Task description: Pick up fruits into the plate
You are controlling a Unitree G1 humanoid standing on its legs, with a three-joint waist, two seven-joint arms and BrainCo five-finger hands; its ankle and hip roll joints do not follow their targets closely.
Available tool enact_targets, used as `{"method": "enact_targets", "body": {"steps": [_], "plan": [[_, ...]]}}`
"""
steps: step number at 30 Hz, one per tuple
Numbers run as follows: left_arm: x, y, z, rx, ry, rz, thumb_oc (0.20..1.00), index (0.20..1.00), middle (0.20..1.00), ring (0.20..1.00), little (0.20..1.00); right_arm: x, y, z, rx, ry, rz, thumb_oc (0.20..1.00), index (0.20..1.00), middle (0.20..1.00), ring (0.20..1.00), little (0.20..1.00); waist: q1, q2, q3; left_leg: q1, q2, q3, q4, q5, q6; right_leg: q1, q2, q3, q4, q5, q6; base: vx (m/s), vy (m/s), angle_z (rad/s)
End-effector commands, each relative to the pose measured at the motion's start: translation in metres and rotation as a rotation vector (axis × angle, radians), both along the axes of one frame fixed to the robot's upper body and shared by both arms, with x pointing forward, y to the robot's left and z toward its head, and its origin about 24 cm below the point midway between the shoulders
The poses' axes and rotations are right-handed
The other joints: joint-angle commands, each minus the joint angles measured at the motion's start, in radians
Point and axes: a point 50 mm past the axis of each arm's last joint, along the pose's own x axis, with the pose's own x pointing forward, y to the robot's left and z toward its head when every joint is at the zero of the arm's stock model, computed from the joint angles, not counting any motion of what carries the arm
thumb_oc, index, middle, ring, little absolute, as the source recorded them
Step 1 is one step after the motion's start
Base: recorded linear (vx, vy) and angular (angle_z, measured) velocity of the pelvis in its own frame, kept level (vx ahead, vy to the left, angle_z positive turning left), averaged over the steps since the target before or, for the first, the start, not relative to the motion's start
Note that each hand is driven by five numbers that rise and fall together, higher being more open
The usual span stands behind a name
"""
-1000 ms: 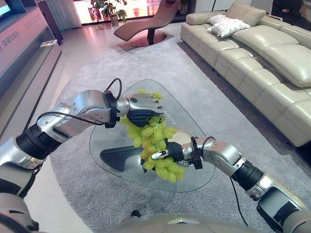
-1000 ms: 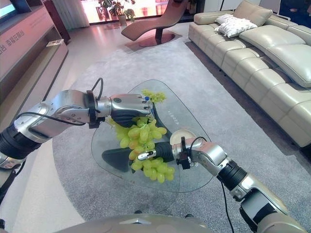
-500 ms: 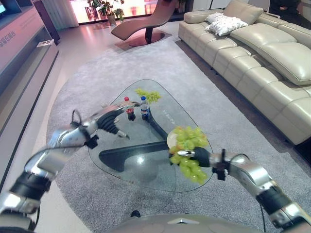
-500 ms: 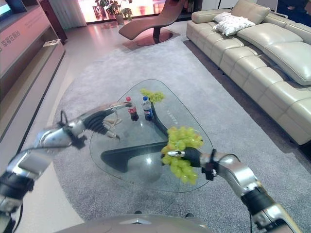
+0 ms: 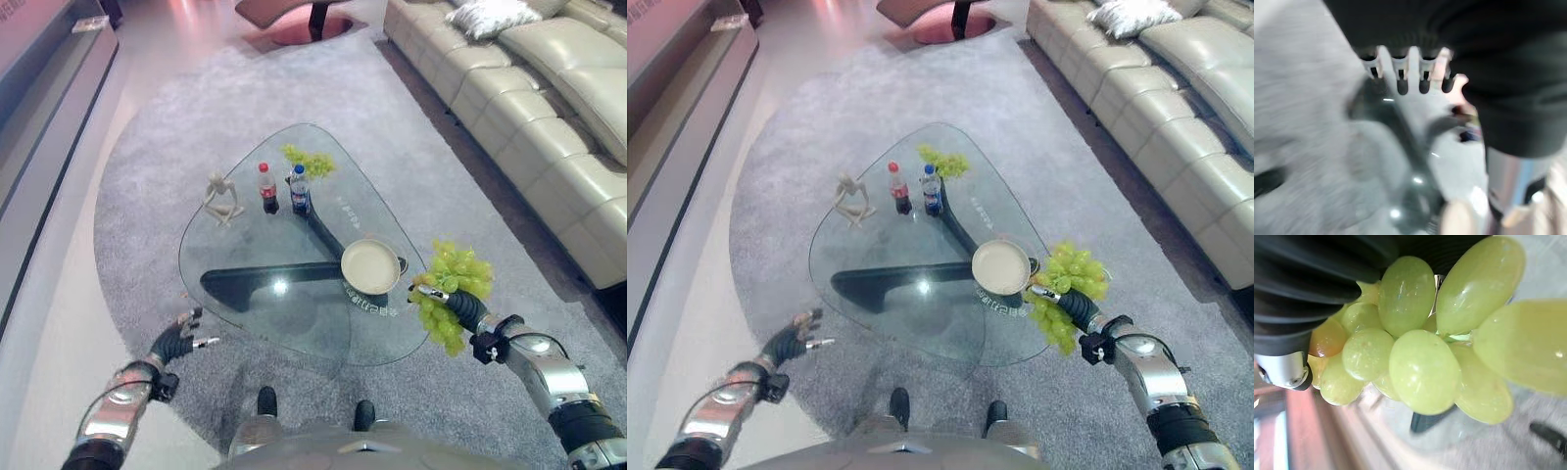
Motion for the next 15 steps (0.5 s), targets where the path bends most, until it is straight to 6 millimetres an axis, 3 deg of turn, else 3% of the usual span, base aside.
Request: {"method": "enact_targets", "body": {"steps": [1,6,9,15], "plan": [[0.025,-0.004,-0.001,-0.028,-0.017,0.090,1.000,1.000,1.000,1.000,1.000,0.060,0.000,0.075,-0.090,-0.339,-0.073,0.200,0.200,0.200,0.200,0.200,0.033,-0.018,0.107,0.035,-0.059,-0.001,0.016,-0.143,0.045,-0.037,-0.010,-0.006,0.101,-0.050,0.004,-0.20,-0.032,0.13],[0.013,-0.012,-0.021,-0.035,0.080,0.150,1.000,1.000,1.000,1.000,1.000,0.085,-0.021,0.110,-0.187,-0.410,-0.170,0.200,0.200,0.200,0.200,0.200,0.040,0.005,0.182,-0.026,-0.065,-0.012,0.024,-0.124,0.048,-0.100,-0.008,-0.009,0.128,-0.049,-0.004,-0.15,-0.009,0.10],[0.011,-0.015,-0.028,-0.017,0.120,0.179,1.000,1.000,1.000,1.000,1.000,0.098,-0.038,0.141,-0.272,-0.463,-0.246,0.200,0.200,0.200,0.200,0.200,0.046,0.022,0.235,-0.077,-0.078,-0.029,0.032,-0.111,0.047,-0.150,-0.010,-0.021,0.147,-0.049,-0.010,-0.13,0.008,0.19],[0.028,-0.027,-0.023,0.000,0.076,0.116,1.000,1.000,1.000,1.000,1.000,0.111,-0.050,0.177,-0.393,-0.518,-0.344,0.200,0.200,0.200,0.200,0.200,0.060,0.049,0.295,-0.143,-0.098,-0.057,0.060,-0.098,0.048,-0.213,-0.016,-0.049,0.182,-0.052,-0.017,-0.07,0.003,0.12]]}}
